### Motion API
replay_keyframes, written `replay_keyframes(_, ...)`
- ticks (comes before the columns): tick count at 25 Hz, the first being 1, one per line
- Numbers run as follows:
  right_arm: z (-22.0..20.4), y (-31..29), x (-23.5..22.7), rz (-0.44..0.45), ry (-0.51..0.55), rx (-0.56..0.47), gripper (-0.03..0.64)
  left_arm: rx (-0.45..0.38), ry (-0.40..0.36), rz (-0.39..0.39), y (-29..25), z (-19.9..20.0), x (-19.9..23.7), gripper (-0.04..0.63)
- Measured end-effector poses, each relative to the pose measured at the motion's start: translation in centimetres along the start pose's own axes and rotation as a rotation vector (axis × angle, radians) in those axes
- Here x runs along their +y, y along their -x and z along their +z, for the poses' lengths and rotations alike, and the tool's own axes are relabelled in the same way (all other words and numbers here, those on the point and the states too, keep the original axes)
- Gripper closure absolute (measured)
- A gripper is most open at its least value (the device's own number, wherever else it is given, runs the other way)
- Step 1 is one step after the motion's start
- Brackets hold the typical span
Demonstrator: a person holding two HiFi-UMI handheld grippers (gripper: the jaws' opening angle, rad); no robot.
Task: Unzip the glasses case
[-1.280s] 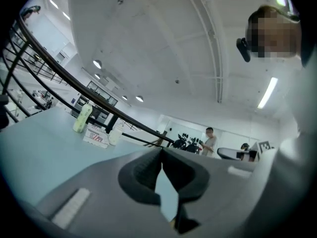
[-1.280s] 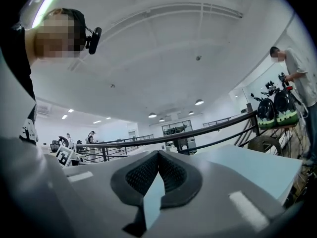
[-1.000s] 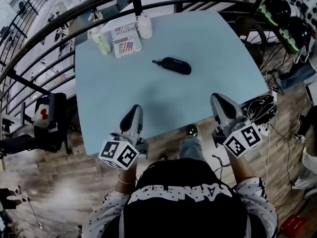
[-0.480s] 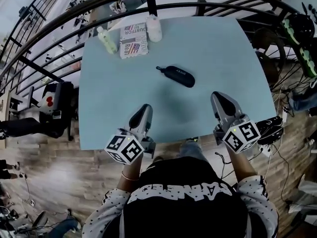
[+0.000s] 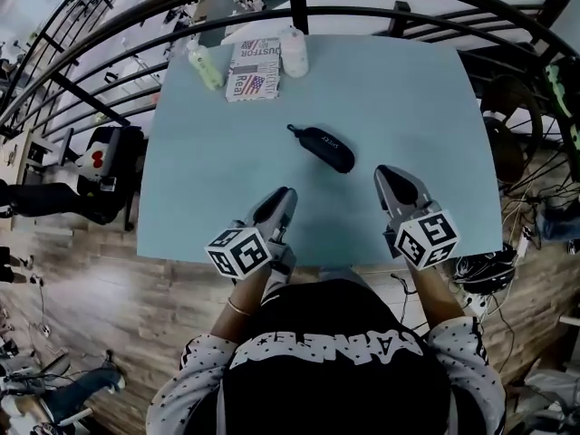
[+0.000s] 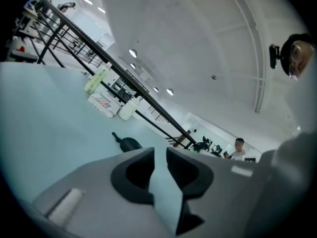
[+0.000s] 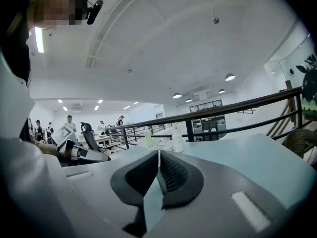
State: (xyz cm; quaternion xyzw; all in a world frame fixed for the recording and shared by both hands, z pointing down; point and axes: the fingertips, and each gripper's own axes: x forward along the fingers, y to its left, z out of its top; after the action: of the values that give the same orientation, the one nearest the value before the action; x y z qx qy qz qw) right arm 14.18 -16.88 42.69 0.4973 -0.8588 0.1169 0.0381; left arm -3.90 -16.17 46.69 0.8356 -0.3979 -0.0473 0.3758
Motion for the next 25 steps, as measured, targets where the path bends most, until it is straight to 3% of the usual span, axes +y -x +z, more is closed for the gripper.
replay_keyframes(4,-1.2,-1.4,-1.9,0.056,0.016,0.058,0.617,0.009,0.086,0.03,-2.8,-1.6,0.0,0.595)
replay_keyframes(14,-4.6,-5.8,-4.6,0.184,0.093,0.167,0.615,0.007,0.193,0.107,-8.3,-4.4,1.7,0.595)
replay_keyframes(25,-9.2,-10.7,-4.8,0.221,0.129,0.295,0.615,0.028,0.389,0.116,-13.4,-5.8,4.8,0.595)
